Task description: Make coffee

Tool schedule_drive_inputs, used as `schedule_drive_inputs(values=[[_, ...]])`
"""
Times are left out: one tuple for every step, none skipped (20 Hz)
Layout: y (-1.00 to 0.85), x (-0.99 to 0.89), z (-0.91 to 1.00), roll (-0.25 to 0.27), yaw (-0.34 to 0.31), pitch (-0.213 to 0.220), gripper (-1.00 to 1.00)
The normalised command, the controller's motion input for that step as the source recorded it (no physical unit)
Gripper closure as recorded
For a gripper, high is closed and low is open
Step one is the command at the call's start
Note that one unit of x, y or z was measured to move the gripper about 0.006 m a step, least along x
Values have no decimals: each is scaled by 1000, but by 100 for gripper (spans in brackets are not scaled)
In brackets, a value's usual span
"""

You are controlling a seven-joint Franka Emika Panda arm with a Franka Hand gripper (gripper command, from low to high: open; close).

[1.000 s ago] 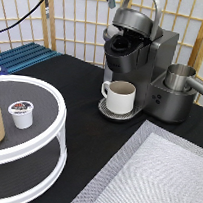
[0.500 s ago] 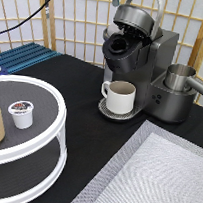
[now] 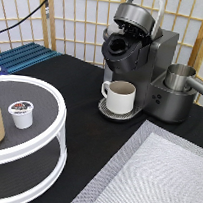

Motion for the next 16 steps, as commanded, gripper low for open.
schedule_drive_inputs(values=[[-943,0,274,66,63,0,-100],[-966,-6,223,32,60,0,-100],[-954,0,134,21,67,0,-100],[-957,0,71,8,62,14,-100],[-1000,-20,0,26,45,32,-100],[-1000,-49,0,20,33,35,-100],[-1000,-83,0,0,14,58,-100],[-1000,-143,0,0,1,36,-100],[-1000,-217,-100,0,0,13,-100],[-1000,-266,-217,-26,0,0,-100],[-934,-360,-414,-76,0,-16,-100],[-783,-457,-489,-43,-48,-43,-100],[-503,-543,-520,-5,-160,-49,-100],[-263,-511,-409,0,-252,-20,-100],[-183,-377,-406,0,-298,-7,-100],[-129,-266,-397,0,-331,0,-100]])
